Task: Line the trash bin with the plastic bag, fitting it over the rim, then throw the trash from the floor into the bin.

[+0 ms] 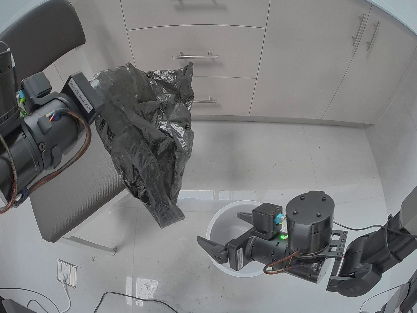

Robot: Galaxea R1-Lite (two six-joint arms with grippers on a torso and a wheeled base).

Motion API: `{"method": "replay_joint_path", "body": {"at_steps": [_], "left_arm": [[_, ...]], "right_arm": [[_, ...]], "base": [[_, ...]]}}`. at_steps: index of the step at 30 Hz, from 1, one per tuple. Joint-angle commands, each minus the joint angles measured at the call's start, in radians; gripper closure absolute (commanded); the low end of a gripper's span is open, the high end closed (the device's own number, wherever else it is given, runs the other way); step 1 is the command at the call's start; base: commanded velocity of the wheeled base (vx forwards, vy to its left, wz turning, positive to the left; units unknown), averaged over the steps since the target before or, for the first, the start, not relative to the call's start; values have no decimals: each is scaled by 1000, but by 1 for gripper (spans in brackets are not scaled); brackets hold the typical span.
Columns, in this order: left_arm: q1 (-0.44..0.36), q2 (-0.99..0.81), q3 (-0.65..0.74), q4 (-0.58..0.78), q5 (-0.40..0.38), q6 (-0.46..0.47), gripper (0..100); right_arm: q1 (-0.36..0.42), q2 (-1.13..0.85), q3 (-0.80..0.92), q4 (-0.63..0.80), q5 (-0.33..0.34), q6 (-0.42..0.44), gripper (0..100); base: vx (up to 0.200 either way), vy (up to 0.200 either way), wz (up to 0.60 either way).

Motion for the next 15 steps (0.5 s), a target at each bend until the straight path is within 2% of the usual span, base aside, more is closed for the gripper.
{"method": "replay_joint_path", "body": {"at_steps": [1,2,4,5,6,15], "left_arm": [[-51,35,-39,19,21,-4,100],[-58,55,-54,34,55,-4,100],[-58,57,-55,34,56,-4,100],[-72,78,-58,33,102,-4,100],[-74,83,-58,31,112,-4,100],[-75,80,-65,33,139,-3,100]], "right_arm": [[22,63,-59,0,-43,-4,0],[37,101,-116,0,-118,-4,0],[37,103,-117,2,-121,-4,0],[63,133,-160,11,-164,-4,0],[71,144,-173,22,-178,-2,0],[77,264,-288,46,-322,38,0]], "base": [[0,0,0],[0,0,0],[0,0,0],[0,0,0],[0,0,0],[0,0,0]]}}
